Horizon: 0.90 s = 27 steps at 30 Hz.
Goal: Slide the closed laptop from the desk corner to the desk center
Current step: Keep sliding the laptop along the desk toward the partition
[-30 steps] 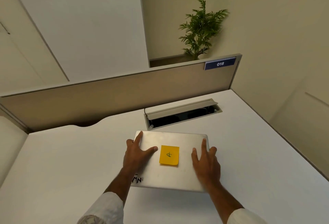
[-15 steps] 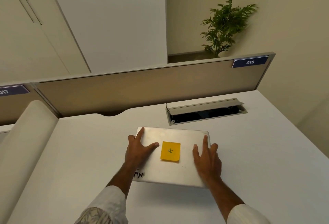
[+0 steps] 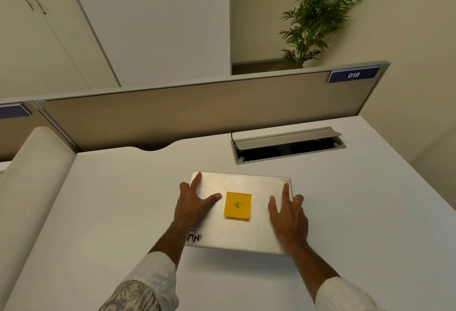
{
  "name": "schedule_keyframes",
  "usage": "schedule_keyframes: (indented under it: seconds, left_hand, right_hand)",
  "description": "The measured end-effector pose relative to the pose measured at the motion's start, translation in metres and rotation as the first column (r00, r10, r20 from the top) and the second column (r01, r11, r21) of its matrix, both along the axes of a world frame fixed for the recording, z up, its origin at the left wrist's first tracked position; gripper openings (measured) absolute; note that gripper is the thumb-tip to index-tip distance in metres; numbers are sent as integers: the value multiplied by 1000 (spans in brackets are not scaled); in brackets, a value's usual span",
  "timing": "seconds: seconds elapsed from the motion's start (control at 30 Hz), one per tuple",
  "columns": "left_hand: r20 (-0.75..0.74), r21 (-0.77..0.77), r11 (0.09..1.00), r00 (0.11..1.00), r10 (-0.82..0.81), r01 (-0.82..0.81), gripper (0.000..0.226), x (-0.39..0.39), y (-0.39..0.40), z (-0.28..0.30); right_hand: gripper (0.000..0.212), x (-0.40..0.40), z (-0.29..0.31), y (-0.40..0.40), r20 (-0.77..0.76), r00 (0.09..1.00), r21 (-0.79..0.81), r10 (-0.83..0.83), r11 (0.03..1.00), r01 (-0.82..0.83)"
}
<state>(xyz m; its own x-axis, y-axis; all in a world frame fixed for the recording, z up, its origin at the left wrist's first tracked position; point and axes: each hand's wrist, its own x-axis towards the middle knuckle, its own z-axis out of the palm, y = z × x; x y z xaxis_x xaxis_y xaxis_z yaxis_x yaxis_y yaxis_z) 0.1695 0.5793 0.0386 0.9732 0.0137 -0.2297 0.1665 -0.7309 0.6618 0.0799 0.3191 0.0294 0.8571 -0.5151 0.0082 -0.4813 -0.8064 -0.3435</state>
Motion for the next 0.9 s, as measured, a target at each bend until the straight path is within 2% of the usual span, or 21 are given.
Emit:
schedule_keyframes:
  seconds: [0.47, 0.9]
  left_hand:
    - [-53, 119, 987, 993, -105, 111, 104, 7, 1, -33]
    - [-117, 281, 906, 948, -294, 316, 97, 12, 2, -57]
  right_hand:
    - [71, -4, -22, -3, -102, 995, -3, -6, 1000, 6]
    - [69, -5, -45, -3, -181, 983, -17, -12, 1000, 9]
